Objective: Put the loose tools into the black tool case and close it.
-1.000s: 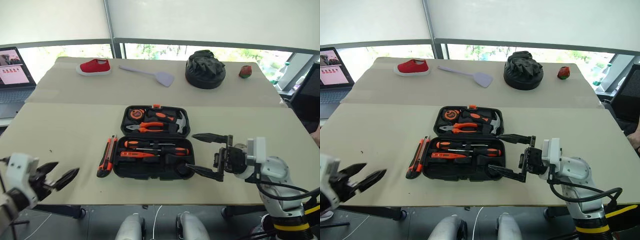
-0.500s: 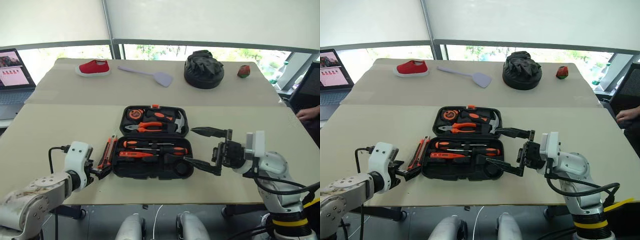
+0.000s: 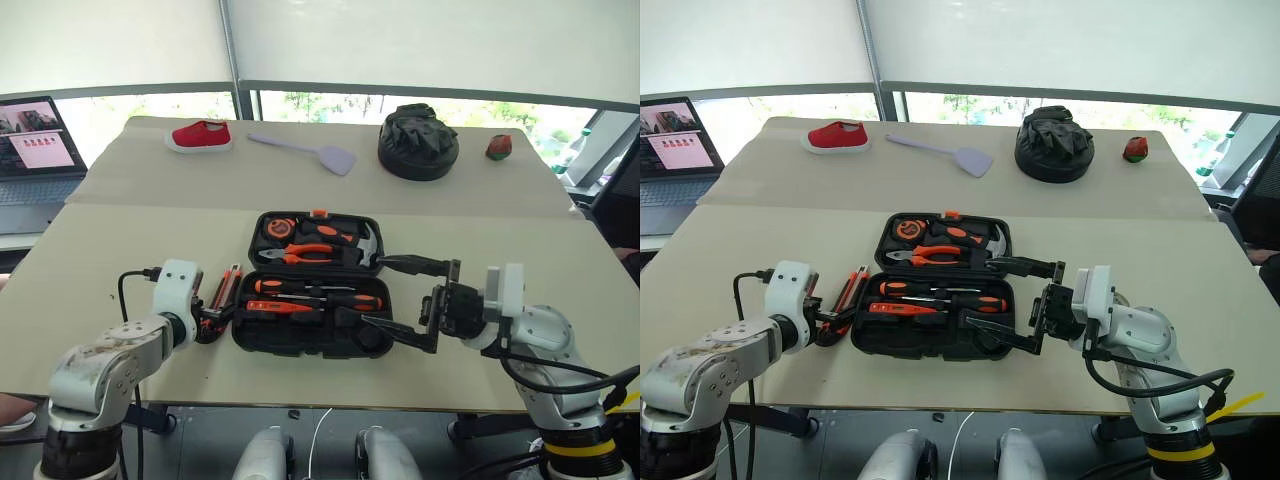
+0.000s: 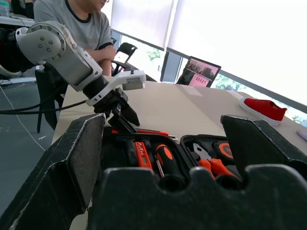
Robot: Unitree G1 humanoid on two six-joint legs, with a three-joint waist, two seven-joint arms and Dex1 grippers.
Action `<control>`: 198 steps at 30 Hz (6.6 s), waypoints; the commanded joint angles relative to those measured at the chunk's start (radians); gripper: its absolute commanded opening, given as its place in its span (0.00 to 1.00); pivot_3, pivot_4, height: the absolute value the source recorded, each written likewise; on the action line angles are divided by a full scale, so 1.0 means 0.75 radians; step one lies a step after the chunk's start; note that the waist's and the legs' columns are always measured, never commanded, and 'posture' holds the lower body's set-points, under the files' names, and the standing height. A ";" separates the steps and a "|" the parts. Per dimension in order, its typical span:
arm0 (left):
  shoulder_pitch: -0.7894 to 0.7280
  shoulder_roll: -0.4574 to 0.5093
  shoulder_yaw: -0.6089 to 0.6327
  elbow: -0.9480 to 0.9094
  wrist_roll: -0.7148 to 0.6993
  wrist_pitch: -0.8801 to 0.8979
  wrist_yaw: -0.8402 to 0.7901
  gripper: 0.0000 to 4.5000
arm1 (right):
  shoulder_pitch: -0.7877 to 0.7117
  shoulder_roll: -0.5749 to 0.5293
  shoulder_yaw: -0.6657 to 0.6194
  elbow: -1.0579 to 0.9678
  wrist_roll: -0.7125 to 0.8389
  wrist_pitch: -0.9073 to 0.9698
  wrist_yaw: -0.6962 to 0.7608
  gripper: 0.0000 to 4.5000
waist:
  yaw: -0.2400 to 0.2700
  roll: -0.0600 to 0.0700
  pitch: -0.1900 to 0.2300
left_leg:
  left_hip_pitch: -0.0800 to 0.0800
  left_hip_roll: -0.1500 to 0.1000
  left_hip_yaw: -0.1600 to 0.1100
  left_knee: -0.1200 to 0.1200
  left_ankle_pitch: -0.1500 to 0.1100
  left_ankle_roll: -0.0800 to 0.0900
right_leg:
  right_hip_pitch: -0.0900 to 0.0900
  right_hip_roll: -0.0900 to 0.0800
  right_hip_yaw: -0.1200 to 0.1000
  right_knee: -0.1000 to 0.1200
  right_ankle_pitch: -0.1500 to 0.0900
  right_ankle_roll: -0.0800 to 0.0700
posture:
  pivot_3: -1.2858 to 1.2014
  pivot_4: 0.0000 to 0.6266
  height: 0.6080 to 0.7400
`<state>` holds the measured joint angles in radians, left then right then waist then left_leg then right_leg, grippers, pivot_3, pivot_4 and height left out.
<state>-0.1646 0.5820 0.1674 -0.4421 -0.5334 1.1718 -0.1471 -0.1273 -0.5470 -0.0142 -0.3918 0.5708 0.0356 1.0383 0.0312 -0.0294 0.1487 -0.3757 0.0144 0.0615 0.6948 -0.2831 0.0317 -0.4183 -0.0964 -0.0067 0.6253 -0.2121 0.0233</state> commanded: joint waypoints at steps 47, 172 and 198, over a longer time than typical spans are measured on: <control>-0.456 0.410 -0.818 0.096 0.519 -0.744 -1.542 0.38 | 0.292 -0.271 -0.258 -0.193 0.044 0.089 0.025 1.00 | -0.018 -0.004 0.005 | -0.017 0.001 0.000 0.007 -0.003 0.005 | -0.004 0.006 -0.003 -0.015 0.002 0.005 | 0.52 0.24 1.00; 0.238 0.045 -0.201 0.156 0.004 -1.430 -1.418 1.00 | -0.681 -0.424 0.610 0.176 -0.336 0.907 0.469 0.00 | -0.027 0.011 -0.002 | -0.021 -0.003 0.001 0.004 -0.007 0.013 | -0.008 -0.010 -0.006 -0.019 0.003 0.009 | 0.52 0.24 1.00; 0.307 0.020 -0.199 0.139 0.029 -1.495 -1.343 1.00 | -0.856 -0.517 0.793 0.142 -0.477 0.982 0.653 0.92 | -0.028 0.011 -0.002 | -0.019 0.000 -0.001 0.007 -0.007 0.012 | -0.006 -0.004 -0.007 -0.017 0.003 0.008 | 0.52 0.24 1.00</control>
<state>0.0768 0.6002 0.0164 -0.3349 -0.5107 0.0686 -1.1580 -0.7475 -0.9224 0.6081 -0.2578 0.2034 0.7738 1.5014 0.0099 -0.0212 0.1472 -0.3899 0.0145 0.0609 0.7001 -0.2882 0.0407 -0.4231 -0.0996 -0.0117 0.6122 -0.2096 0.0290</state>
